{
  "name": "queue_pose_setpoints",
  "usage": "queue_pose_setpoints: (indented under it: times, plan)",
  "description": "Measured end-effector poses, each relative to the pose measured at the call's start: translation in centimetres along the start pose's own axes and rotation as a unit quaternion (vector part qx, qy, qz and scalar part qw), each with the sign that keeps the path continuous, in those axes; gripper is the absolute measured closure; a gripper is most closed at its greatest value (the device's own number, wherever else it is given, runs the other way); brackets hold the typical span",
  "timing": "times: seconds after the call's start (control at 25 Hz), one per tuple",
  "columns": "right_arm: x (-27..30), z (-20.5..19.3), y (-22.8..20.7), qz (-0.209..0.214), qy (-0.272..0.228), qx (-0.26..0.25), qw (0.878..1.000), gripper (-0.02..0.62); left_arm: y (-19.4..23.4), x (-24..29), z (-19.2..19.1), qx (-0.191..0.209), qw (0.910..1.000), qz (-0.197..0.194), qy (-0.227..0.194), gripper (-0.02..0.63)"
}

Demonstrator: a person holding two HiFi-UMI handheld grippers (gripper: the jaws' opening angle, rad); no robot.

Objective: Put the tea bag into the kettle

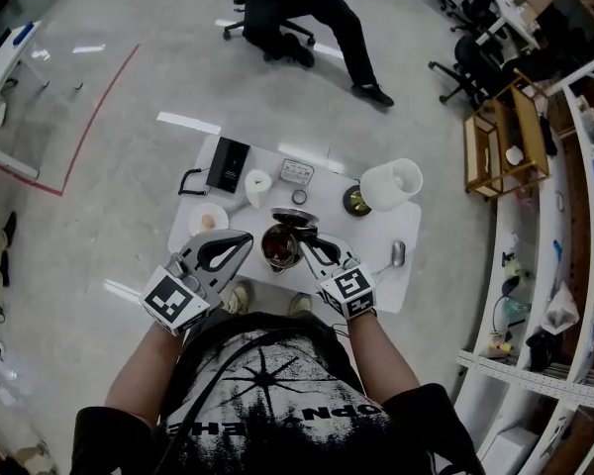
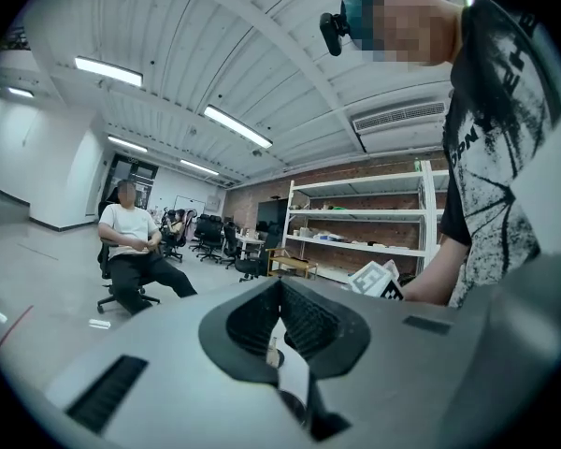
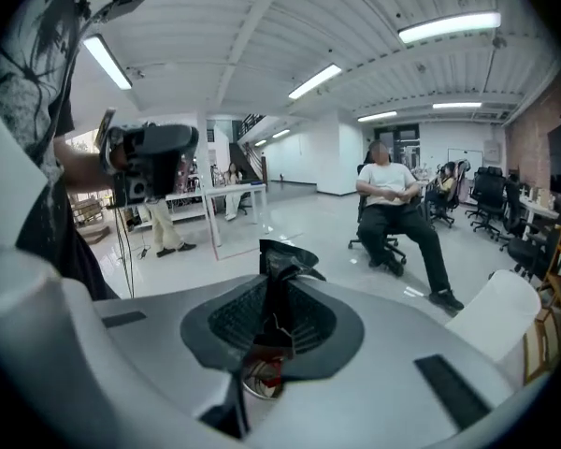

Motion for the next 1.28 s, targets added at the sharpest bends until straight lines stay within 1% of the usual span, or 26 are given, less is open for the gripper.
queue_pose_setpoints:
  times: [0.12,0.32,0.48,0.64,0.8,1.04,1.16,1.28]
  plan:
    - [2.8,-3.5,0.9,0.016,0.060,-0.007,0.998,0.541,0.6,-1.2,-0.1,-0.006,0.9999,0.011,0.004,0.600]
    - [7.0,-9.0,1.9,0.022,0.149,-0.012,0.989,0.540,1.5,-4.1,0.3,-0.017,0.9992,0.036,0.005,0.600]
    - [9.6,-13.0,2.7,0.038,0.199,-0.012,0.979,0.538,2.4,-6.3,-0.6,-0.015,0.9982,0.055,0.018,0.600]
    - [10.5,-15.5,2.1,0.026,0.249,-0.004,0.968,0.537,3.0,-8.0,-0.8,-0.033,0.9963,0.077,0.020,0.600]
    - [11.6,-16.1,2.2,0.022,0.267,-0.008,0.964,0.537,3.5,-9.5,-1.4,-0.036,0.9947,0.091,0.029,0.600]
    - [11.9,-16.8,2.4,0.012,0.280,-0.006,0.960,0.529,3.3,-10.3,-2.0,-0.043,0.9944,0.091,0.031,0.600]
    - [12.2,-17.1,2.3,0.007,0.279,-0.002,0.960,0.512,3.6,-10.5,-2.2,-0.044,0.9944,0.091,0.030,0.600]
    - [12.3,-17.0,2.4,0.009,0.277,0.001,0.961,0.474,3.6,-10.5,-2.3,-0.042,0.9948,0.088,0.030,0.600]
Point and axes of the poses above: the fingertips, and each gripper's own axes: x forward along the fingers, y to its left, z out of its top, the point moved 1 cm from there along -x, backward along the fingers, and after that the axes turned 4 degrees about -x, right-handed, at the moved point
